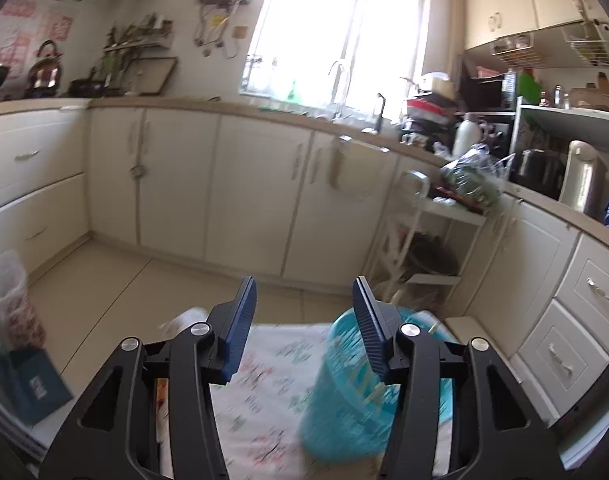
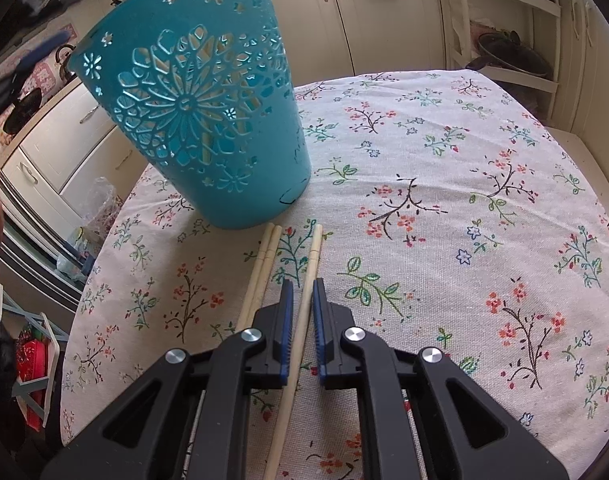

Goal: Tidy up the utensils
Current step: 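Open the left gripper to drop the stick into the teal basket, then raise the right gripper's wooden stick over the basket and open it, then lower the right gripper onto a wooden stick beside the basket and close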

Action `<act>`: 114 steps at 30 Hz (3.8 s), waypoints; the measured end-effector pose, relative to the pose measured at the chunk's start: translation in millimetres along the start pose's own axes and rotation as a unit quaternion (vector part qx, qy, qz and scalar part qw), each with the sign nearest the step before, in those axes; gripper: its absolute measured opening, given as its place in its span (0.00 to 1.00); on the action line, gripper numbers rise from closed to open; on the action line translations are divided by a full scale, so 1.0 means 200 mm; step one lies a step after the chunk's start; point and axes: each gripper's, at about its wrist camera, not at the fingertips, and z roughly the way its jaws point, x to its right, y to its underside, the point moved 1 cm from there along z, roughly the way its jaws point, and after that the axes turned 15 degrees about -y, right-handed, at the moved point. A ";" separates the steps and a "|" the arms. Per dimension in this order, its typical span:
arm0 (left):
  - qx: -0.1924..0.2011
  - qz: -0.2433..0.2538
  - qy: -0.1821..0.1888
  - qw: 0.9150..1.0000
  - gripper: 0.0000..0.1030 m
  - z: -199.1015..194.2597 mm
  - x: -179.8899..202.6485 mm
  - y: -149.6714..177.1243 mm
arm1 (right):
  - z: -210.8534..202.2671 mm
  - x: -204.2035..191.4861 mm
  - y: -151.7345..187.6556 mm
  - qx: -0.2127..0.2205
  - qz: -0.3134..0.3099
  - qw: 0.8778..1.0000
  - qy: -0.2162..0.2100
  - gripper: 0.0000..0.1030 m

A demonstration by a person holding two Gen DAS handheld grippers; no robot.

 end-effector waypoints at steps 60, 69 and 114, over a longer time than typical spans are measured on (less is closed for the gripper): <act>-0.185 -0.024 -0.018 0.982 0.81 0.18 -0.19 0.69 | -0.26 -0.41 -0.76 0.200 -0.079 0.975 -0.056 0.17; -0.186 -0.018 -0.027 0.982 0.83 0.19 -0.18 0.69 | -0.46 -0.36 -0.34 0.228 -0.047 0.972 -0.029 0.33; -0.193 0.006 -0.039 0.980 0.85 0.20 -0.15 0.70 | 0.01 -0.12 0.03 0.021 0.005 1.000 0.014 0.15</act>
